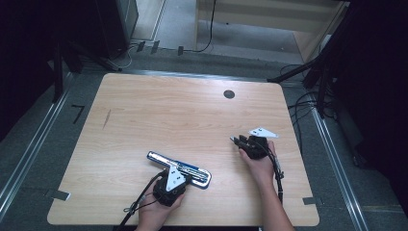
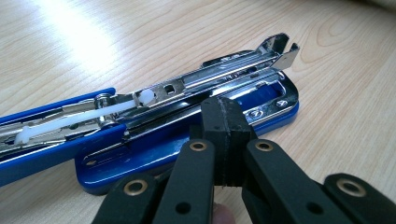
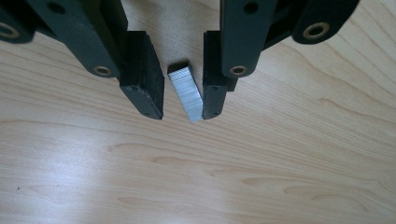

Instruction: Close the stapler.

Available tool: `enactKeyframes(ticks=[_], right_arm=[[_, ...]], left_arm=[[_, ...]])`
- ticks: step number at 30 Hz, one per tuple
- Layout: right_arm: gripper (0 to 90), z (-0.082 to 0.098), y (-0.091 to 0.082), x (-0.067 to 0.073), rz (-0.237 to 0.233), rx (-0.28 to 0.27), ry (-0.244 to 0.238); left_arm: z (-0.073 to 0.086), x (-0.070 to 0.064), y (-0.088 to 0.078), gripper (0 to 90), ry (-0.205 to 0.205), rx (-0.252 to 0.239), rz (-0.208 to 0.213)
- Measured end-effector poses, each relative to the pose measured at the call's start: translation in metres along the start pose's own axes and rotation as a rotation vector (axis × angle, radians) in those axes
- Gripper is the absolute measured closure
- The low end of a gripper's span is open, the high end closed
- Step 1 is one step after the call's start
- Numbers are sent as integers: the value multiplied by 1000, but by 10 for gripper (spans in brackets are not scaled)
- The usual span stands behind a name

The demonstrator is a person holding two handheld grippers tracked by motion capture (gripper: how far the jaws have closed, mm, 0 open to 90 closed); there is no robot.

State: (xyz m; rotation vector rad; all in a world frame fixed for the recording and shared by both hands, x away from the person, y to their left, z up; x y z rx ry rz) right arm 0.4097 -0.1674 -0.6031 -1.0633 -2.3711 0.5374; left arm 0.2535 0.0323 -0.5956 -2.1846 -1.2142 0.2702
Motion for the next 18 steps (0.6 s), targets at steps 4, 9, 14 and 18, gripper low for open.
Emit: enactKeyframes(ticks=[4, 9, 14, 18], right_arm=[[709, 0, 1, 0, -4, 3, 5], [722, 1, 2, -1, -4, 14, -1], [726, 2, 2, 1, -6, 30, -5], [744, 4, 3, 2, -5, 47, -6]], left_arm=[[0, 0, 0, 900, 0, 0, 0], [0, 0, 0, 900, 0, 0, 0], [0, 0, 0, 900, 1, 2, 0], [0, 0, 0, 900, 1, 2, 0]])
Point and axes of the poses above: each handheld gripper's, and its own axes: y roughly forward along the jaws, z roughly out of its underside, x roughly to its left, the point moved 10 cm from there along y, roughly forward along the jaws, and after that the axes turned 11 degrees about -z, right-handed, at the moved point
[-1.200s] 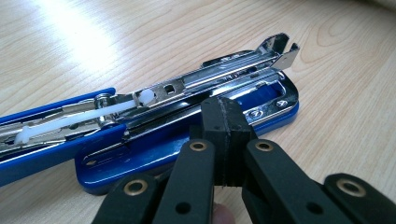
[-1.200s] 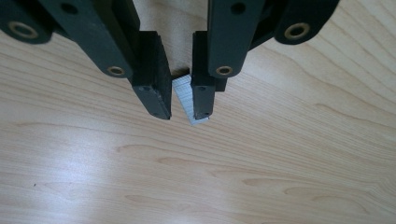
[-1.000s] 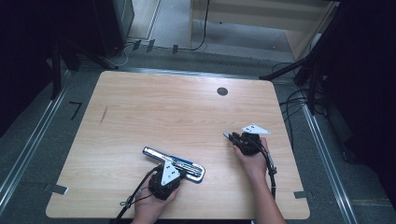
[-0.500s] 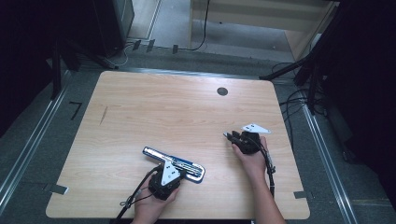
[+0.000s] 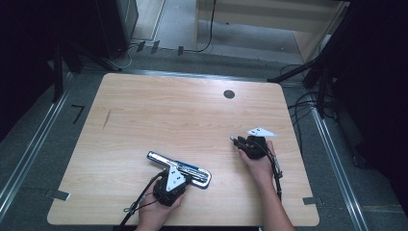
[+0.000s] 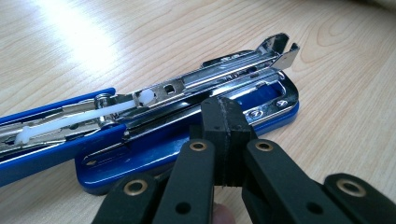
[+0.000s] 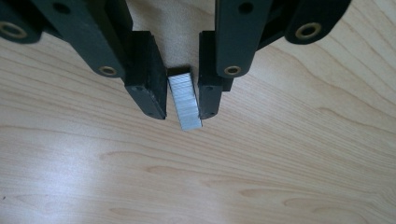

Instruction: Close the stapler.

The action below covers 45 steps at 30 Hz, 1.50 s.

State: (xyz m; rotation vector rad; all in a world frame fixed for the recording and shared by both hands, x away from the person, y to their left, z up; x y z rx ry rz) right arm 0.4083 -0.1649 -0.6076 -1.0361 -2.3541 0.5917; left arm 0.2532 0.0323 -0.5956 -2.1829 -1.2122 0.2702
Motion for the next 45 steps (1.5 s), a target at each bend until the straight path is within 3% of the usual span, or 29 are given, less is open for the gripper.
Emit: enactKeyframes(ticks=[11, 21, 31, 45], right_arm=[[799, 2, 0, 1, 29, 16, -21], [799, 2, -6, 9, 2, 5, -39], [799, -8, -20, 40, -51, -28, -80], [799, -8, -42, 104, -177, -27, -153]], left_arm=[[0, 0, 0, 900, -1, -2, -1], [0, 1, 0, 900, 1, 0, -1], [0, 1, 0, 900, -7, 1, 4], [0, 1, 0, 900, -5, 2, 3]])
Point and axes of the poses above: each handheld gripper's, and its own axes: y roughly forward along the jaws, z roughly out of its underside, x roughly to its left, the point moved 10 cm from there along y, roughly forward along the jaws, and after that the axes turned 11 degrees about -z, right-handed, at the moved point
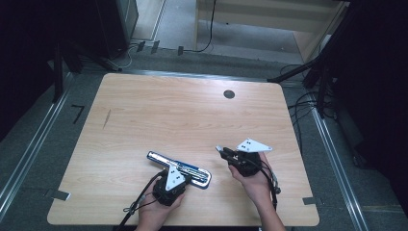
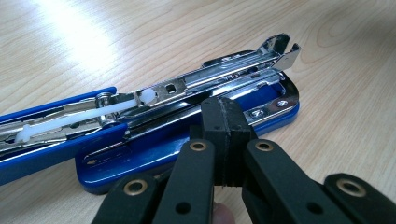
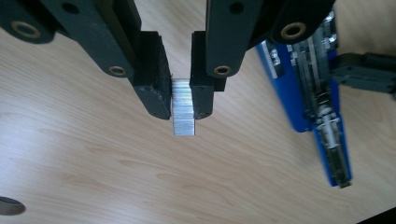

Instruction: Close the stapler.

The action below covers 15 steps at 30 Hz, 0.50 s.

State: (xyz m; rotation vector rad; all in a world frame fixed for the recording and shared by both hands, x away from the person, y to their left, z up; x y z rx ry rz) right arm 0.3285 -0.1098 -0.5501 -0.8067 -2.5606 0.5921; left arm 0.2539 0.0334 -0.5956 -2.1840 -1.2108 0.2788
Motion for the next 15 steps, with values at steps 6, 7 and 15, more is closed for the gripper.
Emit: enactKeyframes(ticks=[6, 7, 15], right_arm=[[799, 1, 2, 22, -42, 23, -47], [799, 1, 3, 26, -54, 26, -54], [799, 3, 10, 47, -113, 66, -114]], left_arm=[[0, 0, 0, 900, -2, -1, -1], [0, 0, 0, 900, -1, -1, -2], [0, 0, 0, 900, -1, -1, -1]])
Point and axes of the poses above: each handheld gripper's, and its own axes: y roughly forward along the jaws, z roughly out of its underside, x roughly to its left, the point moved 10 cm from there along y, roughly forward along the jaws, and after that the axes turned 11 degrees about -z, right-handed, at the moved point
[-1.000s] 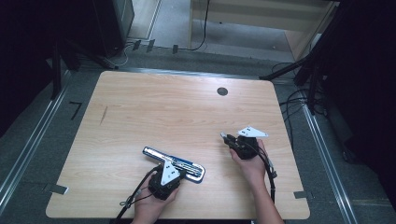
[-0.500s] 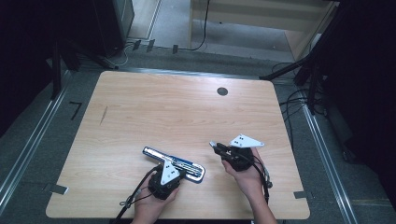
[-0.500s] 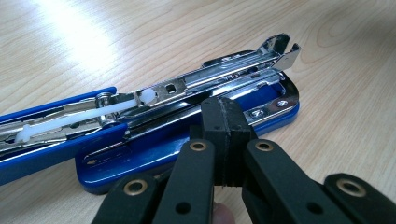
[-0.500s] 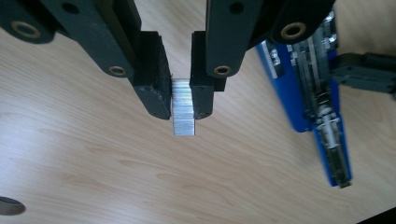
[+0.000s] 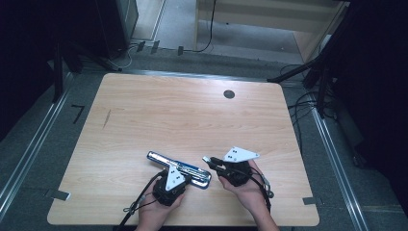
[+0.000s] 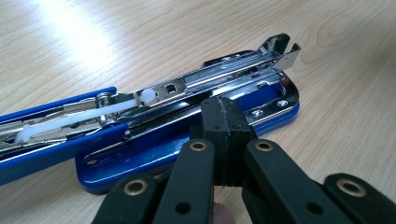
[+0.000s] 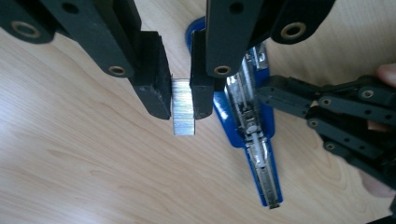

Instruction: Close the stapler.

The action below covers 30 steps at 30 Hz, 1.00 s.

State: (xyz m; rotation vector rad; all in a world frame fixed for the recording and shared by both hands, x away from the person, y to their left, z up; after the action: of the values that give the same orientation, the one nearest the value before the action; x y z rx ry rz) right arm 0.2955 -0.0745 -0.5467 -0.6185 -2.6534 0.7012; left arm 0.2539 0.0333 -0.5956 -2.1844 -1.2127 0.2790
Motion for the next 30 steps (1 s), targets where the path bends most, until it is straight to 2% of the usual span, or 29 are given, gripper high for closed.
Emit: enactKeyframes(ticks=[10, 30], right_arm=[[799, 2, 9, 15, -62, 58, -49], [799, 8, 25, 26, -109, 172, -118]], left_arm=[[0, 0, 0, 900, -1, -1, 0], [0, 0, 0, 900, -3, -1, 2]])
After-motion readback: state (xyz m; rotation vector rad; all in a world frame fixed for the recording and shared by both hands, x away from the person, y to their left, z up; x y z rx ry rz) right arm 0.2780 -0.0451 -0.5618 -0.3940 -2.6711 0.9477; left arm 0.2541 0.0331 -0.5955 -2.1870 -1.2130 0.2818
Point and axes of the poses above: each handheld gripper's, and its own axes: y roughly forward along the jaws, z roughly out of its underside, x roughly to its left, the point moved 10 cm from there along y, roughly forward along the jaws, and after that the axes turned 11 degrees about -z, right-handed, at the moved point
